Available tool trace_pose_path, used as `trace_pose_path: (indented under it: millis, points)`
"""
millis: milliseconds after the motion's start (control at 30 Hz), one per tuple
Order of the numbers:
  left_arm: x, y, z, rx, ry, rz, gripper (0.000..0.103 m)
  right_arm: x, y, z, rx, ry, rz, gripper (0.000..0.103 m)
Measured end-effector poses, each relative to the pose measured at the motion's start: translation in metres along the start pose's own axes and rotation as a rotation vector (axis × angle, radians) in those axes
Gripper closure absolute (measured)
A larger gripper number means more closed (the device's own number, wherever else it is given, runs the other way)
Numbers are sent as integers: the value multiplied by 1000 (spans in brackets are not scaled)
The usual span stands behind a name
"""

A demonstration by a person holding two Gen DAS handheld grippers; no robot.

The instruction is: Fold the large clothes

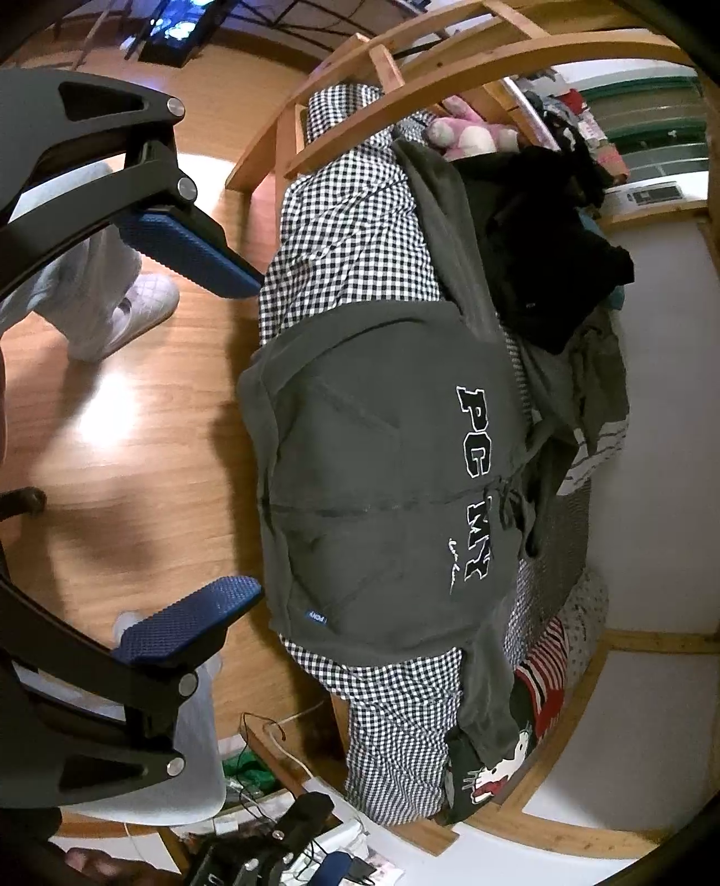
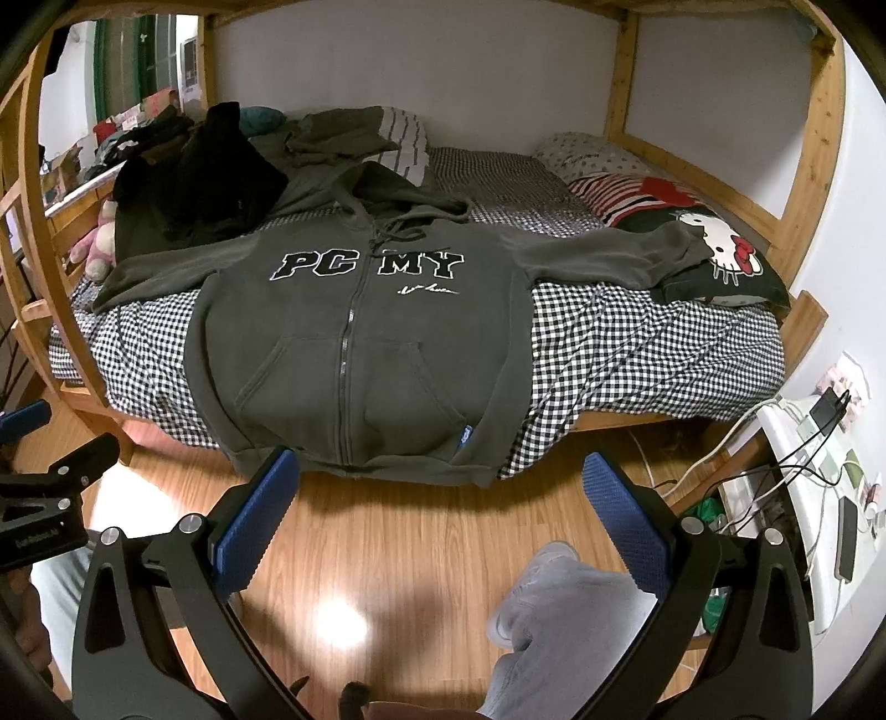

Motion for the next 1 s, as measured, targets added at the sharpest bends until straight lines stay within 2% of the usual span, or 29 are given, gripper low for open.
trace_pose_path:
  millis: [167, 267, 367, 500, 667, 800, 933, 1000]
  points:
    - [-10, 6, 3, 18, 25, 6, 4, -11, -2, 3, 8, 20, 19, 2]
    - [-21, 15, 9, 65, 6, 24, 4, -19, 4, 4, -1, 43, 14, 2]
    - [-44, 32, 20, 106, -1, 25, 4, -38, 18, 10, 18, 47, 13, 2]
    - [-102, 66, 44, 175, -25, 60, 4, -75, 50, 26, 53, 60, 10, 2]
    - [-173, 116, 102, 338, -55, 63, 4, -133, 92, 60, 129, 81, 31, 2]
    - [-237, 163, 169, 543, -100, 36, 4, -179, 122, 95, 193, 116, 52, 2]
    - [-289, 197, 252, 797, -157, -49, 4, -214, 154, 134, 260, 151, 56, 2]
    - [-310, 207, 293, 875, -157, -81, 4, -235, 174, 159, 308, 185, 52, 2]
Point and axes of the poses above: each gripper's, at about its wrist camera, not at the fingertips, and x roughly against the way its jaws point, z to its left, y to its top, the point moved 5 cm from there along -x, roughly the way its jaws point, and after that the axes turned 10 degrees about x, right-handed, at the moved point
